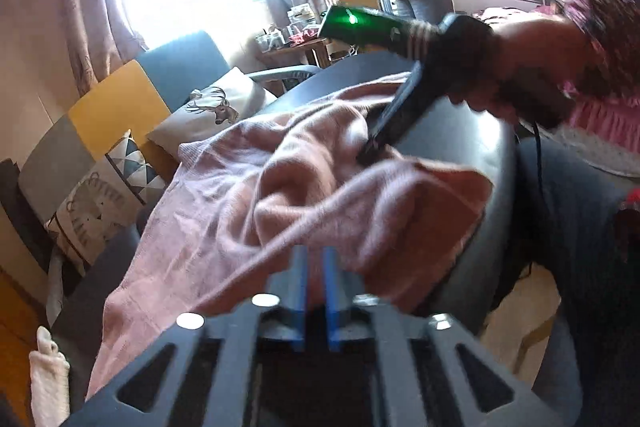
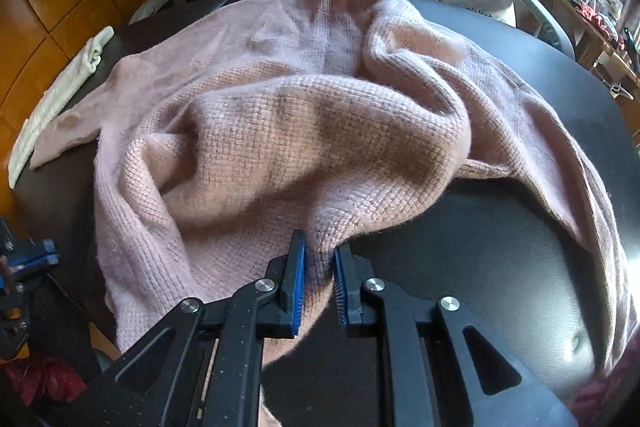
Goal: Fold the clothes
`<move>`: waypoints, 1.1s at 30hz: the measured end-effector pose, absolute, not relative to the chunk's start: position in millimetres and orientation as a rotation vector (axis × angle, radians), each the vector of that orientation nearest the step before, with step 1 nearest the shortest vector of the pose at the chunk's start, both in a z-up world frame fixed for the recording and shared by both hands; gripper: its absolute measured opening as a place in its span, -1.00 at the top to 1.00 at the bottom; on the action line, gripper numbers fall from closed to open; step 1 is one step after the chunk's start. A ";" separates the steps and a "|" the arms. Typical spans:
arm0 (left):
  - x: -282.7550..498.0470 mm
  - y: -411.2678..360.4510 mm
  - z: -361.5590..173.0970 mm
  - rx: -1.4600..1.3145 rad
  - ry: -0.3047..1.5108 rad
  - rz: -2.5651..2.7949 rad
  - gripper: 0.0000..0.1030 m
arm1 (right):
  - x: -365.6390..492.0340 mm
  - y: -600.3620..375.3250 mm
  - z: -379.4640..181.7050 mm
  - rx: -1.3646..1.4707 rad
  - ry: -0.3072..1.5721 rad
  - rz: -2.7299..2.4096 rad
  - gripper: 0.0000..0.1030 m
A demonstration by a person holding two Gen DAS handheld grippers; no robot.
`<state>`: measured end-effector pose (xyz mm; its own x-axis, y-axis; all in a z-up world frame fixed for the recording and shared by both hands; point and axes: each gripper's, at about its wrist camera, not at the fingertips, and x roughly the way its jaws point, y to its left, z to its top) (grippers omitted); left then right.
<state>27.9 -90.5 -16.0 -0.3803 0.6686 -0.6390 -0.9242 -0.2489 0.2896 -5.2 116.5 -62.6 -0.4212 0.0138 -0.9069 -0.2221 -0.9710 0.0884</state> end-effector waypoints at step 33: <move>3.7 -116.8 -40.2 -0.739 0.748 1.773 1.00 | 8.1 136.9 -59.0 -1.586 0.360 2.502 0.75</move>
<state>3.7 -116.8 -40.2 -0.2825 0.5670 -0.7737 -0.9499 -0.2778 0.1432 8.1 136.9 -59.0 -0.4263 0.0038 -0.9046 -0.2588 -0.9587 0.1180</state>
